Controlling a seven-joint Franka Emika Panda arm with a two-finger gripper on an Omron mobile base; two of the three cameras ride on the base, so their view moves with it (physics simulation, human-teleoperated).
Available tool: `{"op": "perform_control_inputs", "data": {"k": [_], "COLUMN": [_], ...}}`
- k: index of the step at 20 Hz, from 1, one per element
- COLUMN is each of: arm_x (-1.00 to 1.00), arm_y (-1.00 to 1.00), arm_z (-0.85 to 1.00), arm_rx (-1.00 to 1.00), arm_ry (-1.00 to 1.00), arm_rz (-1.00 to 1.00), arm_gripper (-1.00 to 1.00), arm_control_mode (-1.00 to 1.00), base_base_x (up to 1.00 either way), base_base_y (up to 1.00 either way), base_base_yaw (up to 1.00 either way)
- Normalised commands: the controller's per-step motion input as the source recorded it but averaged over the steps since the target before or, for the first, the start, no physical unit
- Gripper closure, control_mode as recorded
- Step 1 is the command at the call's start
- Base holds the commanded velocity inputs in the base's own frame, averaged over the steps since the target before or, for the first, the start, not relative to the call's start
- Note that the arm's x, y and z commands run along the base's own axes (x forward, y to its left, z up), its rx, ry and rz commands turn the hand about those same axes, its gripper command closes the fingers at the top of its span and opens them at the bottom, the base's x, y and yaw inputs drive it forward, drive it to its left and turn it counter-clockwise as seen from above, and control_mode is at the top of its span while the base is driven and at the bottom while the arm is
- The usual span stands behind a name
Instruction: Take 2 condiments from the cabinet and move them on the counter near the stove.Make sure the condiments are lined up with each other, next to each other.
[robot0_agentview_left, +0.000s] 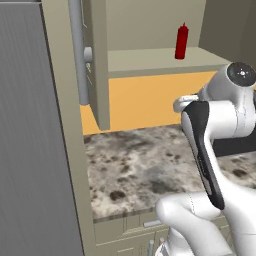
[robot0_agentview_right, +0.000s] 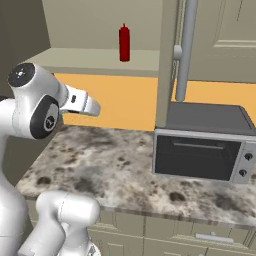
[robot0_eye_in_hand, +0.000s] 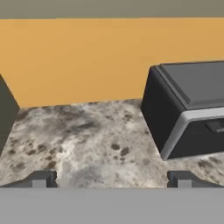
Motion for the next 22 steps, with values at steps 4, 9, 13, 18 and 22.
{"op": "perform_control_inputs", "data": {"k": [4, 9, 13, 18, 22], "arm_x": [0.19, 0.11, 0.16, 0.25, 0.43], "arm_y": [-0.02, -0.11, -0.04, 0.0, -0.04], "arm_z": [0.37, 0.53, 0.48, 0.4, 0.25], "arm_rx": [-0.04, -0.06, -0.03, 0.0, 0.0], "arm_ry": [-0.42, -0.23, -0.05, 0.06, 0.09], "arm_rz": [0.0, -0.01, -0.03, -0.02, 0.0], "arm_gripper": [-1.0, -1.0, -1.0, -1.0, -1.0], "arm_control_mode": [-1.0, -1.0, -1.0, -1.0, -1.0], "base_base_x": [0.0, 0.0, 0.0, 0.0, 0.0], "base_base_y": [0.0, 0.0, 0.0, 0.0, 0.0], "base_base_yaw": [0.0, 0.0, 0.0, 0.0, 0.0]}}
